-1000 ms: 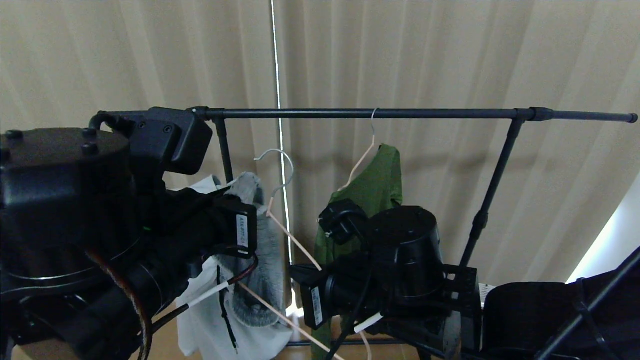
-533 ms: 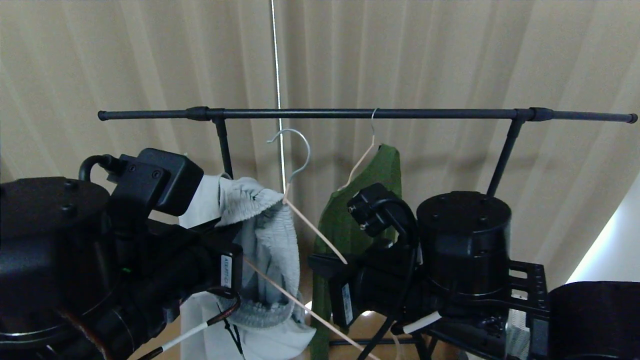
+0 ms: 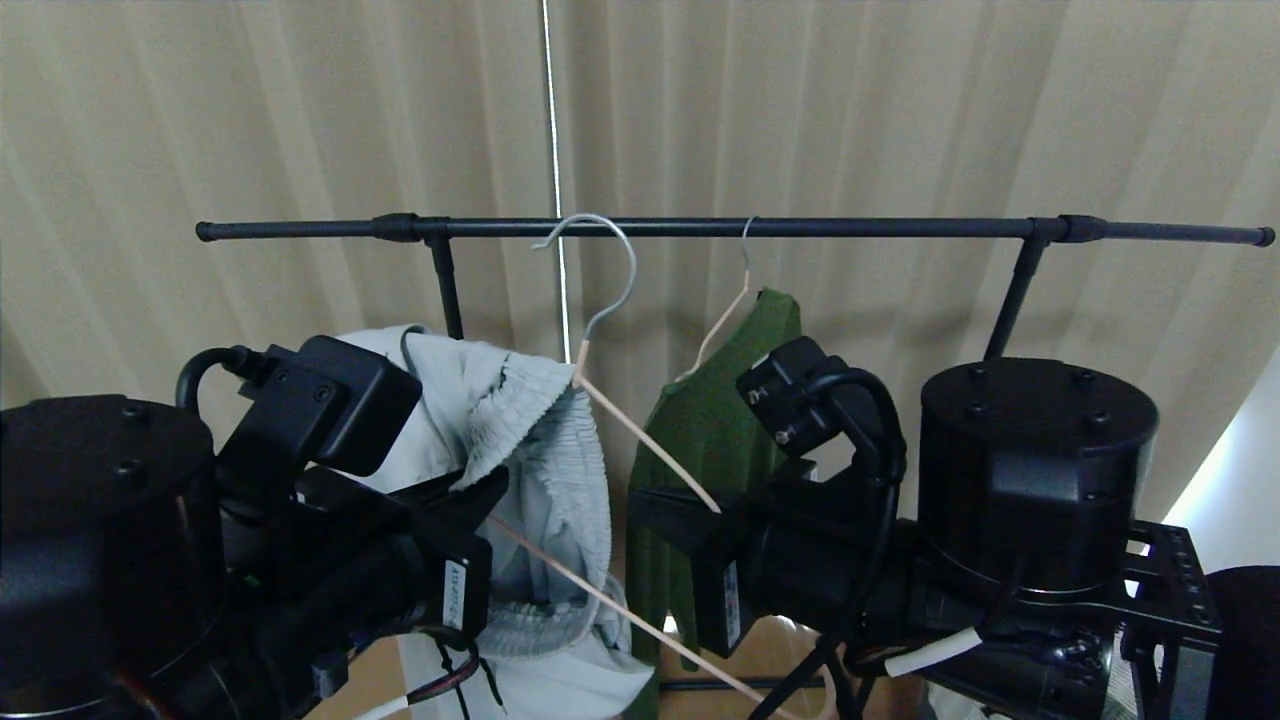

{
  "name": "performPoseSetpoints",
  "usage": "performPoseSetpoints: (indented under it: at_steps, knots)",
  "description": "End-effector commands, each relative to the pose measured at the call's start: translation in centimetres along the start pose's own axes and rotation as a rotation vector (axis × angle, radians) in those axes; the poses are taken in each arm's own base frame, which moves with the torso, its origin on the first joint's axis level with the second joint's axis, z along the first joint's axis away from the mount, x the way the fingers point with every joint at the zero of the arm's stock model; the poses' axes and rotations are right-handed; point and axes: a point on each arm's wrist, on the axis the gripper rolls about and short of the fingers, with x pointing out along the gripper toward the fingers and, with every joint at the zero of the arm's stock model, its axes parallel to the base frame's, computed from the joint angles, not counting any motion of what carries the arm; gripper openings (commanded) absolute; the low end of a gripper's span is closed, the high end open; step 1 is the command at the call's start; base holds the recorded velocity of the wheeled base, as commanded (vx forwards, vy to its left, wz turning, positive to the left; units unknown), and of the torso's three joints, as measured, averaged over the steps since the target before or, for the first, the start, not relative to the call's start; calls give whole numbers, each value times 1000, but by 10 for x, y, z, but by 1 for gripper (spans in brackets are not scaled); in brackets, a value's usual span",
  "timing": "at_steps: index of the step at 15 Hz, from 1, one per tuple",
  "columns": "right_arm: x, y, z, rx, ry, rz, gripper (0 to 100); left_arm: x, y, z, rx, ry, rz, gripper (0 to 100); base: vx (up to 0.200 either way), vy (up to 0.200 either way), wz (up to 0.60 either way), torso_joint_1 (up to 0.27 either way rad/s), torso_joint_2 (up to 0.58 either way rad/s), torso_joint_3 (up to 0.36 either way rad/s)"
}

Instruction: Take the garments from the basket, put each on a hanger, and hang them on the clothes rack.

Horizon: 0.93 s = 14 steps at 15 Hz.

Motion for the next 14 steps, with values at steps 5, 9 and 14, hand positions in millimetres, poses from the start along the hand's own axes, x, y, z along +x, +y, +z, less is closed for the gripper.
performPoseSetpoints:
  at_steps: [5,9,14]
  knots:
    - [-8,-1,-4,-35,-37,40,0,-2,-5,-3,-8,7,-61,100,0,0,0,0,0,0]
    - [-17,-3,0,-32,-58,37,0,-18,2,-1,-20,-30,-141,100,0,0,0,0,0,0]
    - [-34,-37,2,-47,-69,-73,0,-55,20,-9,20,-122,-199,100,0,0,0,0,0,0]
